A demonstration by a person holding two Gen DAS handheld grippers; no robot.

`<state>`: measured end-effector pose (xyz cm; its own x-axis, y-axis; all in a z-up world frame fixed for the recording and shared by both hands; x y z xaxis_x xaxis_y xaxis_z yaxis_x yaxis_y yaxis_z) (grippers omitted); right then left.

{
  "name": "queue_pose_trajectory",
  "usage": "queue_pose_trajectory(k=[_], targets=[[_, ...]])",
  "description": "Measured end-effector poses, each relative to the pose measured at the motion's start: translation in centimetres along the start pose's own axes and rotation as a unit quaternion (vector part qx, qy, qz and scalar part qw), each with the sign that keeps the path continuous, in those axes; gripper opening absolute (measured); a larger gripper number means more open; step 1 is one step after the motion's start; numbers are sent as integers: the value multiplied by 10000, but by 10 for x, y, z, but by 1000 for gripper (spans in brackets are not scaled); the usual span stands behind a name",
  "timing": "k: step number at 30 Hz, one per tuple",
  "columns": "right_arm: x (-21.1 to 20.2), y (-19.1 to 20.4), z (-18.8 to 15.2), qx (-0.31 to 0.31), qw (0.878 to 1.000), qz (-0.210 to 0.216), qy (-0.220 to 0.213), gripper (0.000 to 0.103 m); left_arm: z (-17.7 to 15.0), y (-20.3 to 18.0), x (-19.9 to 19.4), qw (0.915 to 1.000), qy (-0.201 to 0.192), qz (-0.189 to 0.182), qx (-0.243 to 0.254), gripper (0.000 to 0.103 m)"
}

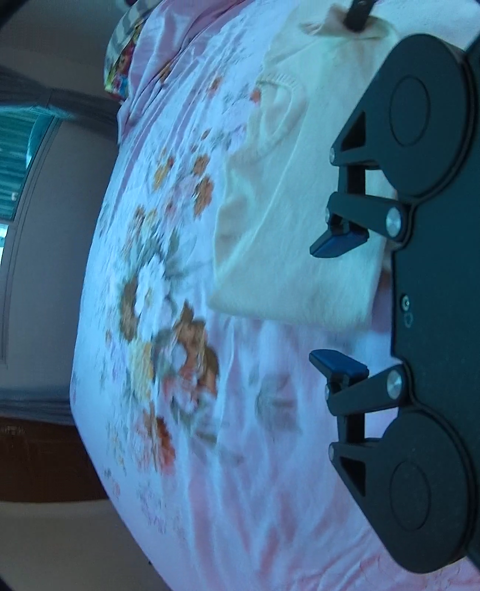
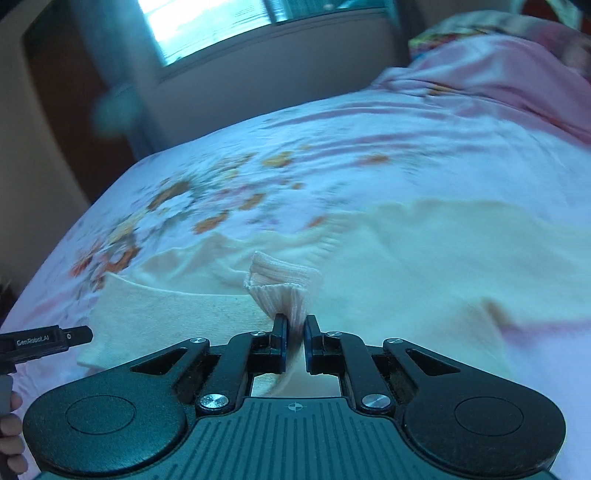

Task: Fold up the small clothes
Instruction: 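Grasp the other sleeve cuff with the right gripper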

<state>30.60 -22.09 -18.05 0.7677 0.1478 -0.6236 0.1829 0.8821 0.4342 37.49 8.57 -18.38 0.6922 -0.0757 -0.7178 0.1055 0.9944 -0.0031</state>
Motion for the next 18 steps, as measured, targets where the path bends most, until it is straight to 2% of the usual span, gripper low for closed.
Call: queue_pose_trajectory(k=[2, 3, 5, 7, 8, 10, 11, 14, 17, 18], targets=[[-4, -18, -5, 56, 9996, -282, -45, 8, -3, -10, 8, 9999, 131, -55, 57, 53], [-2, -27, -8, 174, 9992, -362, 64, 9, -6, -14, 12, 9997, 212, -51, 74, 53], [4, -40, -11, 454, 9979, -246, 397, 9, -12, -20, 19, 9992, 347, -2, 177, 53], [-3, -46, -7, 584, 9977, -181, 302, 11, -15, -21, 20, 9991, 368, 53, 211, 53], [-6, -48, -5, 557, 9980, -175, 252, 15, -16, -21, 19, 9991, 371, 65, 195, 53], [-9, -53, -1, 578, 9978, -266, 199, 37, -16, -20, 20, 9990, 390, 91, 189, 55], [-10, -56, 1, 612, 9976, -277, 171, 40, -16, -20, 20, 9989, 397, 108, 201, 56], [-13, -65, 4, 690, 9971, -279, 146, 40, -16, -19, 22, 9987, 423, 173, 234, 61], [-20, -72, 3, 1009, 9945, 126, 246, 40, -17, -19, 24, 9985, 426, 210, 267, 64], [-23, -71, 3, 935, 9952, 157, 233, 40, -17, -19, 24, 9985, 425, 207, 266, 64]])
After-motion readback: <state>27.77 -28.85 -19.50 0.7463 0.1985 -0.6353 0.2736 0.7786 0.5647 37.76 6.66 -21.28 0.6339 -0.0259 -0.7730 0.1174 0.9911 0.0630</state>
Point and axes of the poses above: each gripper's, at about its wrist camera, not at the fingertips, and x roughly the way its jaws point, y to its left, z to its top, the point moved 4 cm from there along x, roughly the way its jaws point, and after that the axes turned 9 degrees about x, right-handed, at the moved point
